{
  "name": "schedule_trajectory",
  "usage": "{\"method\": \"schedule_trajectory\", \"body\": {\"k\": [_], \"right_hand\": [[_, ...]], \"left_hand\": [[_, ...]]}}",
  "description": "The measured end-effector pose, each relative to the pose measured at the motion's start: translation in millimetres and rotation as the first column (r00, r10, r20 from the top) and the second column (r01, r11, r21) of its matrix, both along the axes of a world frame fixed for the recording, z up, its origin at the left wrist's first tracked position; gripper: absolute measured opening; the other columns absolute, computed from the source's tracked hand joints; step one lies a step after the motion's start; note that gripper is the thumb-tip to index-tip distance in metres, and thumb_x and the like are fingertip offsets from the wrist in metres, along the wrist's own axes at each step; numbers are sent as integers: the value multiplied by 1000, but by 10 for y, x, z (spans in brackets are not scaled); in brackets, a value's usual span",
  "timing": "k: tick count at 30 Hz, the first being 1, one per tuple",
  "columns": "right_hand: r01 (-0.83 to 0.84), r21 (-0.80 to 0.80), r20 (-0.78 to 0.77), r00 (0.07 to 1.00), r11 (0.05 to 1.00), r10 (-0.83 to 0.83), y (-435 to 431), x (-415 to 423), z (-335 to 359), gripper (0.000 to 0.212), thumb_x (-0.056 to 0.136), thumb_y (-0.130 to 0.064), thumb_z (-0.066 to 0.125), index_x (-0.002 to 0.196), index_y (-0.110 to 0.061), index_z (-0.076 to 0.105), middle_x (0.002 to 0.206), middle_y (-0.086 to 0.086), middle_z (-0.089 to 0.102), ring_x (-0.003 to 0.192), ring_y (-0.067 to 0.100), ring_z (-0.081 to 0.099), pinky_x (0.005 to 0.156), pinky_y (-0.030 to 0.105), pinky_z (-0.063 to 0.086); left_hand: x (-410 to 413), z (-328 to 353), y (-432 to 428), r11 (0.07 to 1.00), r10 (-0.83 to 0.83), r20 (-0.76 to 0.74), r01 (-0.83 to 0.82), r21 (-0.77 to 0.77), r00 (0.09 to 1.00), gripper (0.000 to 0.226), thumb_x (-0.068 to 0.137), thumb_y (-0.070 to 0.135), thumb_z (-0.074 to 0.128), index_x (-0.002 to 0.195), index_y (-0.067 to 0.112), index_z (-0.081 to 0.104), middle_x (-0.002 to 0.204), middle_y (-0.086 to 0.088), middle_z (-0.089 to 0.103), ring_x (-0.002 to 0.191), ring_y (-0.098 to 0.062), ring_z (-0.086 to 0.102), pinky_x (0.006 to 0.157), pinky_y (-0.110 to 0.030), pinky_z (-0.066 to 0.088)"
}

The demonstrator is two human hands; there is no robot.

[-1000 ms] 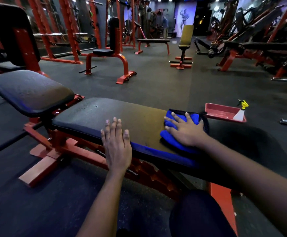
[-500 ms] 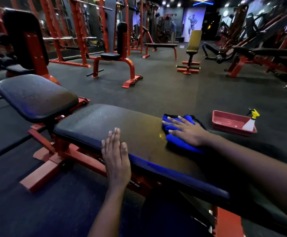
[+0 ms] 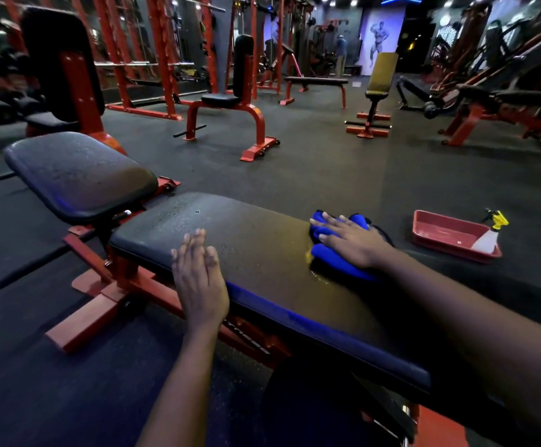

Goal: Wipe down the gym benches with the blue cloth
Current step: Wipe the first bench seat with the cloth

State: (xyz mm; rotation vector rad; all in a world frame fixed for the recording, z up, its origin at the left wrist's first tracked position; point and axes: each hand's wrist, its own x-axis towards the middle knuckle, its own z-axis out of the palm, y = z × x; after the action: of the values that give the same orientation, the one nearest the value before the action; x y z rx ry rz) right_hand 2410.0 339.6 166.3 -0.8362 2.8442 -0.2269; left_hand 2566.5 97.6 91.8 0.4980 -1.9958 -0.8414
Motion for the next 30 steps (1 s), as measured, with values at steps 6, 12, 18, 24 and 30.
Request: {"method": "schedule_trajectory", "body": {"k": [6, 12, 18, 24, 30], "right_hand": [[-208, -37, -70, 976, 977, 205, -92, 603, -75, 49, 105, -48, 29, 152, -53, 17, 164, -21, -2, 152, 12, -8, 123, 46, -2], [-32, -46, -25, 999, 998, 31, -3, 447, 3, 47, 105, -48, 26, 150, -56, 15, 164, -22, 2, 153, 10, -5, 122, 51, 0], [-194, -24, -126, 974, 981, 189, -222, 1097, -107, 51, 103, -53, 23, 153, -51, 12, 164, -19, -5, 152, 14, -10, 123, 48, -3], [-56, -40, -55, 997, 998, 53, -126, 853, -30, 48, 104, -51, 25, 149, -58, 11, 163, -22, -1, 153, 13, -6, 122, 53, -1], [-31, 3, -239, 971, 1000, 31, -463, 1590, -166, 59, 101, -57, 20, 157, -43, 5, 166, -11, -8, 153, 24, -11, 120, 59, -2]], "left_hand": [[10, -23, -21, 999, 0, 45, 1, -32, 999, 64, 102, 46, 15, 146, 11, 43, 153, -6, 40, 147, -11, 22, 123, -34, -2], [28, -38, -44, 996, -11, 83, 18, -82, 996, 69, 101, 52, 10, 147, 12, 42, 154, -4, 40, 149, -12, 19, 121, -30, -11], [55, -19, -40, 997, -13, 108, 21, -70, 994, 68, 100, 50, 11, 147, 11, 41, 155, -4, 38, 149, -12, 18, 120, -28, -13], [82, -18, -75, 992, -59, 146, 75, -102, 987, 75, 97, 57, 4, 150, 14, 36, 158, -2, 32, 150, -10, 13, 119, -26, -14], [65, -32, -81, 992, -33, 121, 47, -115, 992, 71, 99, 52, 9, 147, 11, 42, 154, -5, 39, 149, -14, 20, 120, -27, -12]]}}
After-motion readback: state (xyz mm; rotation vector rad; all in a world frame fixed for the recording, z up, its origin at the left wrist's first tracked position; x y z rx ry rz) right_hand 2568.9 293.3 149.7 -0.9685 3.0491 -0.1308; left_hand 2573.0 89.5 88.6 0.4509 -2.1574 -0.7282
